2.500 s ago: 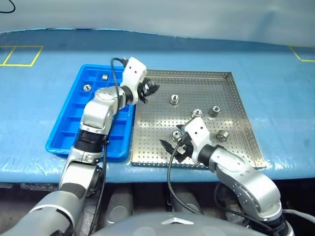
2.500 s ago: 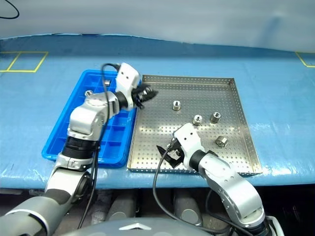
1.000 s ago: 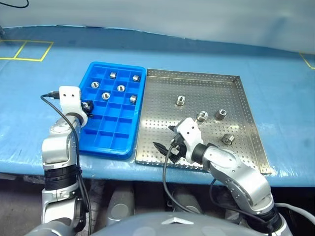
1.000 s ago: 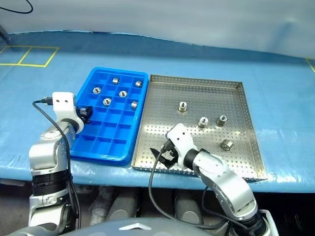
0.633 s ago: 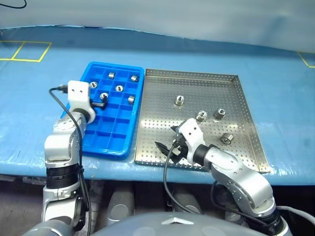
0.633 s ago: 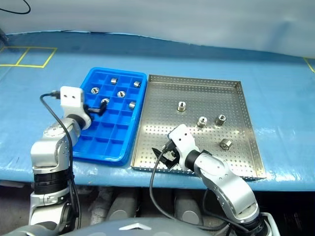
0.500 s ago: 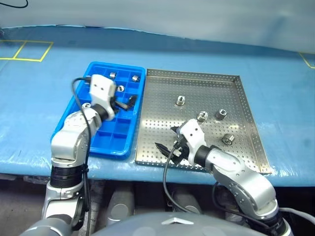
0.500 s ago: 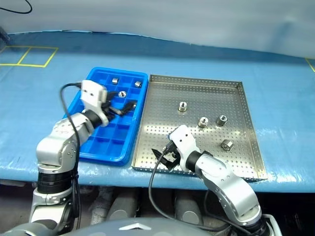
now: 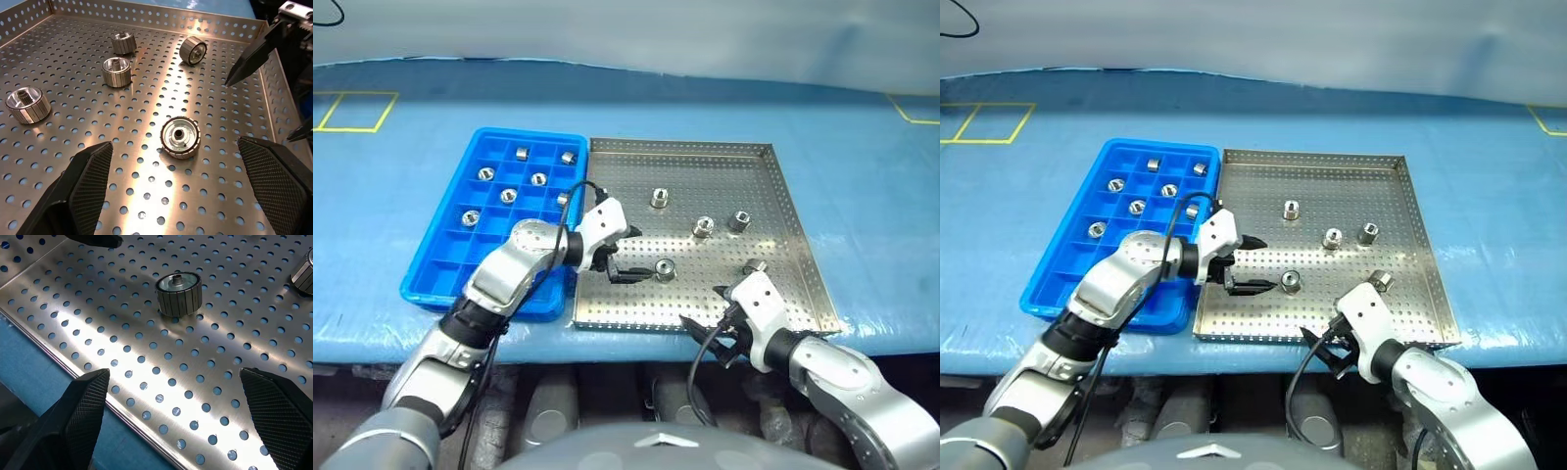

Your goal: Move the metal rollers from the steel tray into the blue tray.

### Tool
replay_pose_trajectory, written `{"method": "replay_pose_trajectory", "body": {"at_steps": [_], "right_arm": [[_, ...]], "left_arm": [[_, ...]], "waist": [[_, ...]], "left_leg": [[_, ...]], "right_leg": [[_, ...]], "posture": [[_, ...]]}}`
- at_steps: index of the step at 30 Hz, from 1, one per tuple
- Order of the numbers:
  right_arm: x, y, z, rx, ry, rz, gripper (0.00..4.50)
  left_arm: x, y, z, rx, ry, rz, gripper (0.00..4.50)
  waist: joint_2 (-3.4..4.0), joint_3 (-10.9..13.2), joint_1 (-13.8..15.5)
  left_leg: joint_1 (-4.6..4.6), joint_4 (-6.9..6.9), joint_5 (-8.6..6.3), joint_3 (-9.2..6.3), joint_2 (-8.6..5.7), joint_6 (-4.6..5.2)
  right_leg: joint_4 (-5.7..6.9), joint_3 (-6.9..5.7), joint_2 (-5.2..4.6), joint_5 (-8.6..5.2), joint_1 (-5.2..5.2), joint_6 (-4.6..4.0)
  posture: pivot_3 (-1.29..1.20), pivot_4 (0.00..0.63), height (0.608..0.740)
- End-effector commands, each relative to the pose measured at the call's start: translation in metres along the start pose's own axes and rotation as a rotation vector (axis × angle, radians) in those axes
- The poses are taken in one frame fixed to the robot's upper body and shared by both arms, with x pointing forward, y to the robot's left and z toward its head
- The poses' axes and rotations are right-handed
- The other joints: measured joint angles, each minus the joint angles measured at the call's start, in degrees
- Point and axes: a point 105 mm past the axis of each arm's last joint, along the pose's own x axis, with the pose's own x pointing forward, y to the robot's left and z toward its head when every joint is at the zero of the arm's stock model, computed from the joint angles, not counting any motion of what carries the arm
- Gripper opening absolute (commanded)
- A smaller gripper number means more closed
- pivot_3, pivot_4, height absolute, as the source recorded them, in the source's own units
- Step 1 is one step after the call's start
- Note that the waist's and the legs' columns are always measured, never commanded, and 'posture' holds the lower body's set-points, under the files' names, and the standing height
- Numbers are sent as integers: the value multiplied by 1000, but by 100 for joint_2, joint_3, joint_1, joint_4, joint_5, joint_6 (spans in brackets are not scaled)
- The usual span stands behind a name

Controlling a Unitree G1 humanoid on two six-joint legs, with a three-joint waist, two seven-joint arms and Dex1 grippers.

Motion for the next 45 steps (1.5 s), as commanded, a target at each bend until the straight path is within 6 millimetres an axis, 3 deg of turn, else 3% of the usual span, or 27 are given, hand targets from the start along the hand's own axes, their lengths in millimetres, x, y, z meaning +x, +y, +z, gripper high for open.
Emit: {"method": "replay_pose_trajectory", "body": {"at_steps": [1,13,16,23,30,33,38,42,45], "right_arm": [[-2,2,10,-10,-55,-18,4500],[5,4,19,-18,-99,-33,4500],[6,2,22,-25,-108,-39,4500],[10,3,23,-33,-108,-35,4500],[14,3,24,-40,-103,-26,4500],[15,4,24,-43,-102,-18,4500],[18,7,27,-52,-108,10,4500],[22,10,32,-61,-126,34,4500],[28,14,42,-73,-159,76,4500]], "left_arm": [[16,3,5,49,5,-24,4467],[35,-2,-13,100,151,-135,4467],[37,-2,-20,100,192,-137,3932],[38,1,-17,73,164,-104,1647],[32,11,-5,29,68,-11,1597],[22,22,11,2,-27,83,1588],[-26,51,30,-24,-138,418,1588],[-63,65,28,-91,-168,644,1588],[-101,70,14,-143,-145,821,1588]], "waist": [[1,0,-25],[3,-1,-184],[3,-1,-190],[3,-1,-176],[3,-1,-158],[3,-1,-154],[4,-1,-136],[4,-2,-97],[4,-1,-84]], "left_leg": [[1,1,0,3,-1,0],[1,0,-2,5,0,4],[0,1,-2,7,0,4],[-1,0,-2,6,0,4],[-1,1,-2,6,0,4],[-1,0,-2,6,1,4],[-1,0,-2,5,1,4],[3,0,-2,3,2,4],[3,2,-2,3,1,3]], "right_leg": [[0,3,0,0,0,0],[2,9,3,3,-2,5],[2,10,2,3,-3,6],[2,10,2,3,-3,6],[4,10,2,5,-4,8],[4,11,2,5,-4,8],[4,10,1,6,-3,10],[7,10,2,7,-1,11],[8,8,1,7,0,12]], "posture": [[-92,150,740],[-108,150,740],[-103,150,740],[-89,150,740],[-71,150,740],[-62,150,740],[-29,150,740],[-2,150,740],[44,150,740]]}}
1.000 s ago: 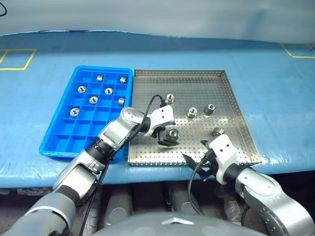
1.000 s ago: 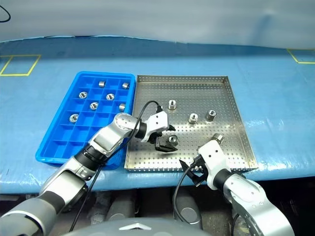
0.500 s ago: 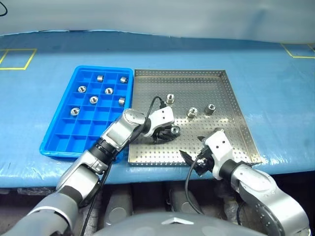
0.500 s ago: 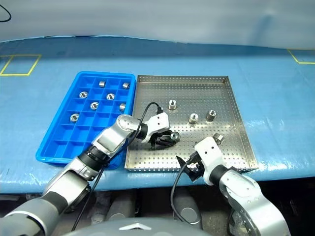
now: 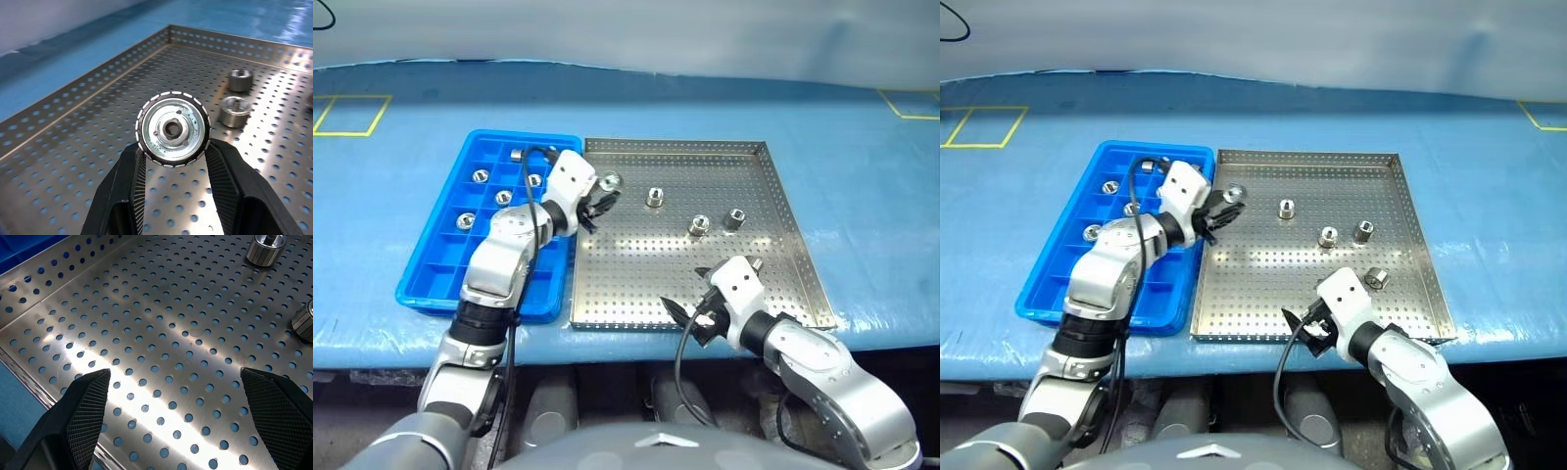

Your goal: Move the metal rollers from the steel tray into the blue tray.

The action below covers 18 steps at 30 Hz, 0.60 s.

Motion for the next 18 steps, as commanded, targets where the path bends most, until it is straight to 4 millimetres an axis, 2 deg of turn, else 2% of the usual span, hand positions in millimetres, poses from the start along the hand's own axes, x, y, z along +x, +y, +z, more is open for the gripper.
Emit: {"method": "replay_pose_trajectory", "body": {"at_steps": [1,5,9,13,18], "right_arm": [[6,7,16,-22,-64,55,4500],[17,16,26,-41,-95,125,4500],[30,28,36,-63,-122,208,4500],[48,41,54,-98,-177,298,4500],[64,56,74,-152,-233,402,4500]], "left_arm": [[-31,29,8,-17,-30,194,1588],[-64,55,-5,-61,9,422,1588],[-102,72,-19,-106,49,646,1588],[-125,67,-35,-156,91,728,1588],[-144,60,-48,-191,138,801,1588]], "waist": [[-2,1,11],[-7,3,172],[-9,4,267],[-14,5,405],[-18,4,601]], "left_leg": [[0,0,0,1,0,0],[-2,0,0,-6,0,0],[-3,0,0,-7,-1,0],[-2,0,0,-12,-1,-1],[-1,0,2,-18,0,-4]], "right_leg": [[-1,2,0,0,0,0],[0,-6,0,0,-1,-1],[-4,-8,-3,0,1,-1],[-4,-13,-3,1,4,-2],[-3,-20,-2,2,5,-5]], "posture": [[57,150,740],[98,150,740],[156,150,740],[222,150,740],[288,150,740]]}}
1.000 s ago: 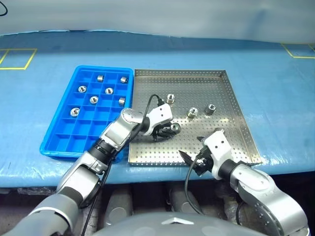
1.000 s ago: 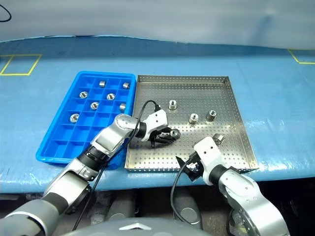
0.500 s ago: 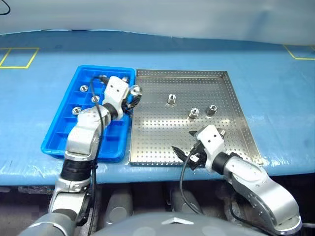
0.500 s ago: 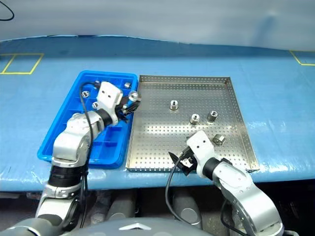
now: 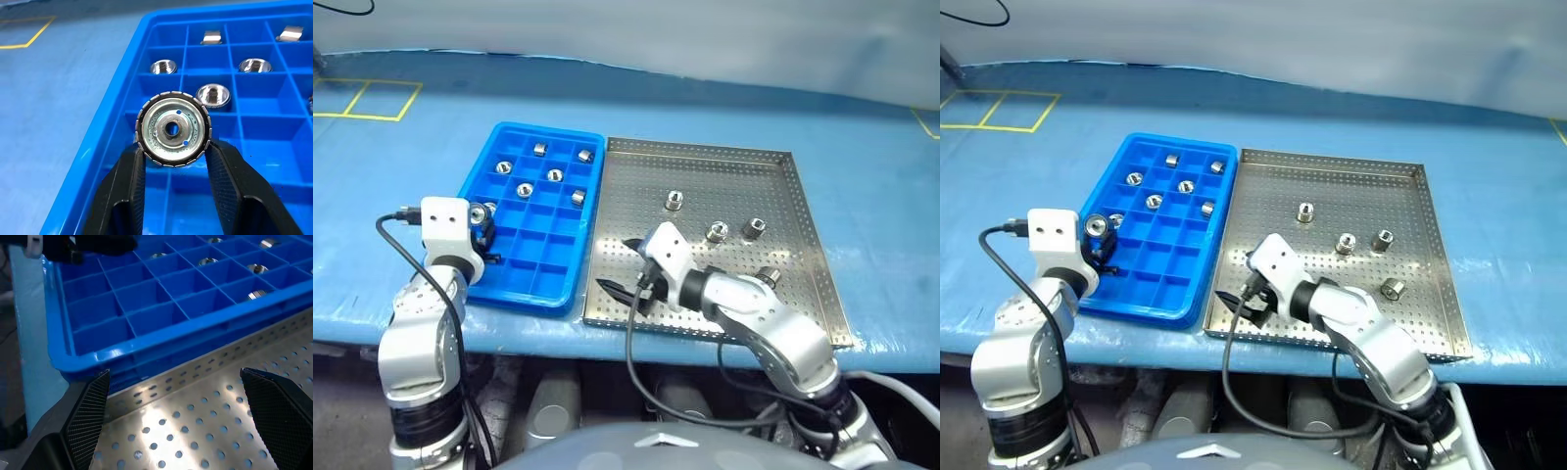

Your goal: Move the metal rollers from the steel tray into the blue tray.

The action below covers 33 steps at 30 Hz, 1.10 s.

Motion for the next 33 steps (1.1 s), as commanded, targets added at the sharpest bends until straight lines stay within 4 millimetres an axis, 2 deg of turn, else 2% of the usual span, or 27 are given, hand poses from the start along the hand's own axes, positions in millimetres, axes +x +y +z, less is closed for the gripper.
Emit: {"method": "replay_pose_trajectory", "body": {"at_steps": [1,7,10,23,31,32,33], "right_arm": [[10,6,13,-45,-51,67,4500],[15,10,14,-54,-60,106,4500],[14,11,12,-50,-56,111,4500],[12,8,10,-41,-57,75,4500],[9,5,9,-35,-56,41,4500],[8,5,8,-34,-57,37,4500],[7,5,8,-32,-58,31,4500]], "left_arm": [[-15,11,8,-11,-38,80,1588],[-31,22,-11,-51,43,183,1588],[-35,21,-18,-60,80,185,1588],[-26,16,-27,-47,170,132,1588],[-22,9,-26,-20,182,74,4186],[-21,8,-23,-9,167,64,4465],[-17,2,-12,7,107,26,4465]], "waist": [[-3,-2,92],[-4,-2,318],[-4,-3,353],[-1,-4,342],[0,-4,294],[0,-4,286],[0,-4,274]], "left_leg": [[-1,0,0,-7,0,0],[-4,-1,0,-10,-2,0],[-1,-1,0,-11,-1,-1],[1,-4,1,-10,1,-2],[2,-7,1,-9,2,-3],[3,-7,1,-9,3,-3],[4,-9,2,-10,4,-4]], "right_leg": [[-1,-6,0,-1,3,-1],[-5,-10,-3,-1,3,-5],[-3,-10,-2,-3,3,-9],[-1,-10,-1,-4,2,-14],[-2,-9,-1,-6,0,-17],[-1,-9,0,-7,0,-17],[-1,-10,1,-8,0,-19]], "posture": [[295,150,740],[325,150,740],[329,150,740],[288,150,740],[258,150,740],[252,150,740],[244,150,740]]}}
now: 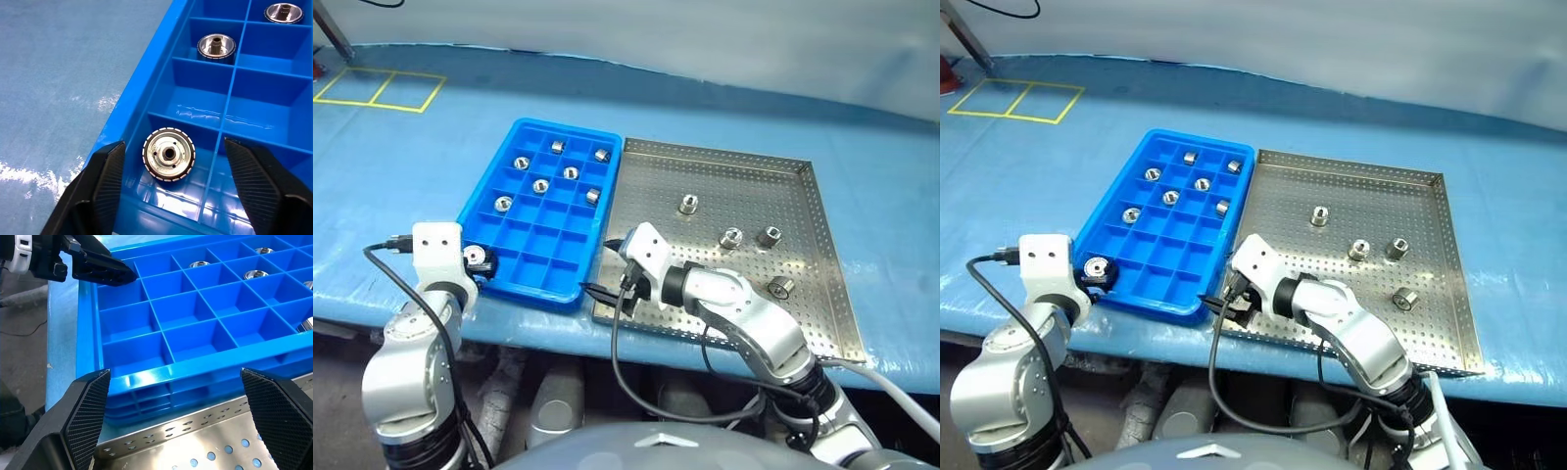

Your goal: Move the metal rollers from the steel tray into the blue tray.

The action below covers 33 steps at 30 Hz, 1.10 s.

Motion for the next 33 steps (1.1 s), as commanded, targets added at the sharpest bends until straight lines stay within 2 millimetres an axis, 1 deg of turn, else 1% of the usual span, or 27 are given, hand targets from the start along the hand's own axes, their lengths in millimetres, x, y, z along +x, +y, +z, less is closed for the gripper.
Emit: {"method": "replay_pose_trajectory", "body": {"at_steps": [1,2,4,6,7,9,10,11,12,15,17,21,24,28,33], "right_arm": [[-6,0,15,-34,-63,-24,4500],[-7,-1,16,-33,-65,-27,4500],[-11,-2,15,-29,-69,-46,4500],[-17,-5,13,-26,-64,-82,4500],[-19,-6,13,-25,-61,-94,4500],[-28,-9,11,-20,-56,-142,4500],[-31,-11,10,-18,-55,-159,4500],[-36,-13,8,-16,-52,-195,4500],[-39,-15,7,-15,-50,-218,4500],[-53,-16,1,7,-36,-285,4500],[-61,-17,-4,20,-21,-331,4500],[-71,-17,-7,41,-11,-399,4500],[-77,-17,-10,58,-6,-443,4500],[-79,-17,-11,67,-7,-470,4500],[-79,-17,-10,72,-10,-482,4500]], "left_arm": [[5,-11,19,42,-101,-75,4465],[6,-16,24,52,-136,-102,4465],[9,-40,46,134,-259,-225,4465],[15,-63,62,168,-341,-331,4465],[18,-69,66,171,-358,-354,4465],[25,-90,80,190,-408,-437,4465],[28,-97,85,202,-426,-463,4465],[30,-112,92,204,-448,-525,4465],[32,-120,96,204,-461,-563,4465],[40,-152,106,222,-480,-681,4465],[46,-170,109,244,-475,-744,4465],[53,-194,110,282,-447,-833,4465],[60,-212,105,302,-391,-905,4465],[65,-227,96,339,-325,-990,4465],[79,-239,86,408,-268,-998,4465]], "waist": [[0,0,-21],[-1,0,-26],[-2,1,-23],[0,2,21],[-1,2,14],[-2,1,-60],[-2,1,-87],[-2,1,-119],[-2,1,-159],[-2,1,-321],[-2,1,-428],[0,2,-721],[0,2,-850],[0,1,-1000],[0,1,-1080]], "left_leg": [[0,-1,1,-1,1,-1],[0,-2,1,-1,1,-2],[-5,-3,2,1,0,-3],[-10,-3,2,-2,-4,-4],[-10,-3,2,0,-6,-4],[-11,-2,2,10,-9,-3],[-11,-2,1,16,-10,-1],[-14,-2,1,16,-12,-1],[-16,-2,0,16,-11,0],[-16,-3,-1,15,-9,2],[-16,-5,-2,14,-9,3],[-16,-6,-4,17,-8,6],[-14,-6,-4,16,-8,6],[-11,-6,-3,19,-7,6],[-12,-4,-3,20,-8,6]], "right_leg": [[0,-1,1,0,0,-2],[0,-2,1,-2,-2,-4],[-2,-1,-2,-2,-5,-7],[-5,-3,-4,-3,-6,-9],[-8,-3,-7,-10,-5,-20],[-17,4,-12,-11,-2,-24],[-18,9,-13,-9,-3,-20],[-19,10,-13,-5,-4,-13],[-21,9,-12,4,-6,4],[-21,8,-8,8,-6,11],[-21,9,-5,8,-6,11],[-20,15,-3,8,-9,12],[-19,15,-1,7,-8,14],[-15,19,0,6,-9,16],[-15,21,2,7,-9,19]], "posture": [[240,150,740],[234,150,740],[203,150,740],[154,150,740],[140,150,740],[104,150,740],[91,150,740],[68,150,740],[48,150,740],[-7,150,740],[-44,150,740],[-94,150,740],[-130,150,740],[-155,150,740],[-169,150,740]]}}
